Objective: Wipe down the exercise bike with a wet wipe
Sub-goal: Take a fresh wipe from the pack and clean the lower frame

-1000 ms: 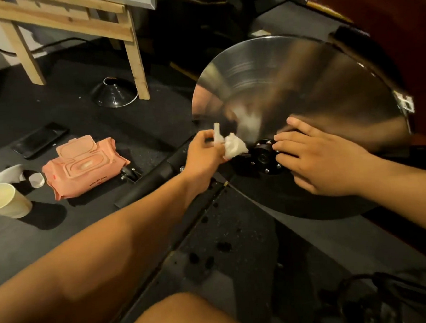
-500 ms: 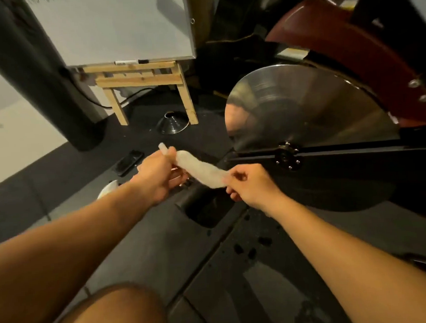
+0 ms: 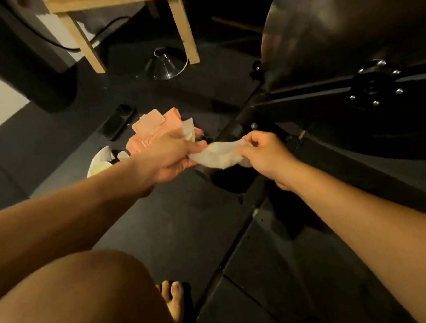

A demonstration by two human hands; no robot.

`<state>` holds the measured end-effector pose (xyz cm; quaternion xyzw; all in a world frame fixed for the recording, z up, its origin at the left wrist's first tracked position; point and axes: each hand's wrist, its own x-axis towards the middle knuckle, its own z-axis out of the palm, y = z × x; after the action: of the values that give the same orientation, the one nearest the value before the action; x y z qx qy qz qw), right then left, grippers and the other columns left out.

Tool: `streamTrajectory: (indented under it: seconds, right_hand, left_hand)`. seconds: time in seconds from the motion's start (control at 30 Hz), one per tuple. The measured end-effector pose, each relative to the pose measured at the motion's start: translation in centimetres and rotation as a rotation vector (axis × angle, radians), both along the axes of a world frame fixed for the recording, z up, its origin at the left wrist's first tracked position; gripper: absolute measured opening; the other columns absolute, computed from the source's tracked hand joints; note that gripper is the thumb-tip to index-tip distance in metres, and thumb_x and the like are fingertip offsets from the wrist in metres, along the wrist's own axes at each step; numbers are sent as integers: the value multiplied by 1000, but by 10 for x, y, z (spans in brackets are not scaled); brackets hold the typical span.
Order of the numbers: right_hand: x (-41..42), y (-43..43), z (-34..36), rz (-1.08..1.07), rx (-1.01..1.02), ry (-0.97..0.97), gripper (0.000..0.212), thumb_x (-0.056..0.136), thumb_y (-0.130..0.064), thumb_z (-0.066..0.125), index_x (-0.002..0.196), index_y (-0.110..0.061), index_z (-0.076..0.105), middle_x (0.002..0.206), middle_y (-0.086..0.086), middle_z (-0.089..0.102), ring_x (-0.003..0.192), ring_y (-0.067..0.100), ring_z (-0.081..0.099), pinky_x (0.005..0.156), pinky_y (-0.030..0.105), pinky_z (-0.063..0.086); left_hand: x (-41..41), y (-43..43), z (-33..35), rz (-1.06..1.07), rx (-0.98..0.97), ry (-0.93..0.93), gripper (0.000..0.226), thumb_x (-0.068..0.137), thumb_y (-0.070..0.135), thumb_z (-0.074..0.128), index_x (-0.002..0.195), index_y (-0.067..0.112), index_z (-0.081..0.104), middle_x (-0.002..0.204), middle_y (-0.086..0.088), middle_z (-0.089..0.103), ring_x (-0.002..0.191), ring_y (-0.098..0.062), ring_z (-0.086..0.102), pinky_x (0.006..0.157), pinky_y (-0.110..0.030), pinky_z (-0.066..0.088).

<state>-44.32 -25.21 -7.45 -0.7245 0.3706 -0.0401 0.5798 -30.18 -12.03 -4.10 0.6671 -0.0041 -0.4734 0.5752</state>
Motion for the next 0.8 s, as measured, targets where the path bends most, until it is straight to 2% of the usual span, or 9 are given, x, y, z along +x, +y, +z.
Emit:
streamTrajectory:
  seconds: [0.07,0.13,0.2,0.27,0.33,0.43,0.5,0.67,0.8]
  right_hand:
    - [5,-14,2,26,-108,109,14,86,-23,63,82,-12,70,76,3,65,74,17,57,70,35,48]
    - [9,-27,12,163,-157,228,15,86,-27,67,86,-12,73,77,-1,65,75,13,56,67,29,44]
    - [20,-32,22,339,-174,391,19,81,-29,76,96,-18,73,92,-6,68,86,11,60,72,23,45]
    - [40,-29,21,341,-83,386,42,76,-36,80,113,-23,67,109,-7,65,101,11,61,88,26,48]
    - [64,-22,7,203,42,238,48,76,-35,80,118,-20,63,114,-3,67,107,14,63,99,36,49]
    - [87,-15,-14,84,63,145,39,81,-19,75,118,-23,61,99,-1,72,102,16,66,98,43,51]
    - [92,-15,-19,8,121,160,37,85,-13,71,120,-20,61,96,1,72,100,18,68,96,44,52]
    - [87,-21,-10,-169,245,91,10,92,-9,63,97,-16,67,103,9,71,100,23,69,86,40,57]
    - [87,-29,2,-241,230,118,7,94,-11,60,100,-12,63,101,9,71,95,23,70,82,39,58]
  left_hand:
    - [24,-7,-11,-51,-5,-32,25,92,-4,60,109,14,62,102,-5,63,100,-15,68,80,-34,61]
    - [41,-17,-17,-157,23,-186,16,94,1,60,94,17,63,102,-8,63,105,-18,66,86,-37,59]
    - [50,-25,-19,-301,41,-384,9,98,7,58,91,11,62,95,-13,63,90,-11,70,82,-30,59]
    - [54,-34,-22,-412,-73,-457,11,99,10,56,100,-1,60,81,-7,62,66,-3,66,63,-20,56]
    - [65,-45,-27,-461,-175,-362,10,99,11,56,102,1,57,81,-8,63,71,-11,66,66,-24,55]
    - [85,-56,-36,-484,-201,-58,13,99,20,57,106,10,54,97,-12,63,87,-22,65,78,-36,56]
    - [99,-59,-46,-478,-186,66,12,98,23,58,103,12,55,100,-9,63,91,-20,65,78,-33,57]
    - [107,-60,-60,-684,-79,198,38,84,28,67,114,4,67,109,-7,73,102,-16,69,80,-23,56]
    - [113,-76,-63,-527,-121,219,26,92,16,64,116,6,67,112,-9,72,101,-18,69,78,-28,58]
